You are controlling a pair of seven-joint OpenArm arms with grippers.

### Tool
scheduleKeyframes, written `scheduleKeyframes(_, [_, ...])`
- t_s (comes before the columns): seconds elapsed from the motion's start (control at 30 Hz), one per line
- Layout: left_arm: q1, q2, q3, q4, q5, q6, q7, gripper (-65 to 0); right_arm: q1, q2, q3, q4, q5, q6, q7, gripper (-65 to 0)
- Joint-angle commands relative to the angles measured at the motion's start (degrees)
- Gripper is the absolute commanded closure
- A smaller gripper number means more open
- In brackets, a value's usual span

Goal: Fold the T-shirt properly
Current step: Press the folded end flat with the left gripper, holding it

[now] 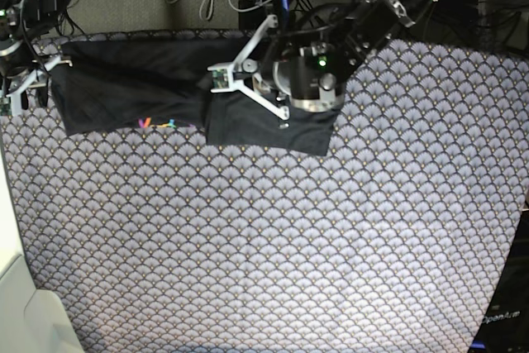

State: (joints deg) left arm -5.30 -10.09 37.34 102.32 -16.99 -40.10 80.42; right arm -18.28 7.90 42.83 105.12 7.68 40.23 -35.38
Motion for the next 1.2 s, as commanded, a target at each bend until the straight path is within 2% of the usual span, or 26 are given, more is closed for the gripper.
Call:
scheduleKeyframes(0.0, [-1.07, 0.64, -0.02, 1.19, -0.54, 0.1, -0.42, -0.7, 0.22, 0.93, 0.2, 1.12, 0.36, -0.23, 1.4, -22.9])
scheduleKeyframes(0.23, [-2.3, 2.66, 0.15, 2.07, -0.63, 0.1, -0.42, -0.7, 0.22, 0.93, 0.2, 1.12, 0.36, -0.23, 1.4, -22.9])
scheduleKeyframes(0.37, [-2.48, 3.01, 2.0, 3.57, -0.63, 0.1, -0.42, -0.7, 0.22, 0.93, 0.2, 1.12, 0.36, -0.23, 1.4, -22.9])
scheduleKeyframes(0.67, [-2.3, 6.17, 5.95, 4.18, -0.46, 0.1, -0.42, -0.7, 0.22, 0.93, 0.2, 1.03, 0.36, -0.23, 1.4, -22.9])
scheduleKeyframes(1.07, [-2.22, 5.47, 5.78, 3.74, -0.28, 0.1, -0.42, -1.0, 0.31, 0.93, 0.2, 0.86, 0.36, -0.23, 1.4, -22.9])
scheduleKeyframes(1.17, [-2.22, 3.63, 5.69, 4.01, -0.46, 0.1, -0.42, -2.6, 0.31, 0.93, 0.2, 0.86, 0.36, -0.23, 1.4, -22.9])
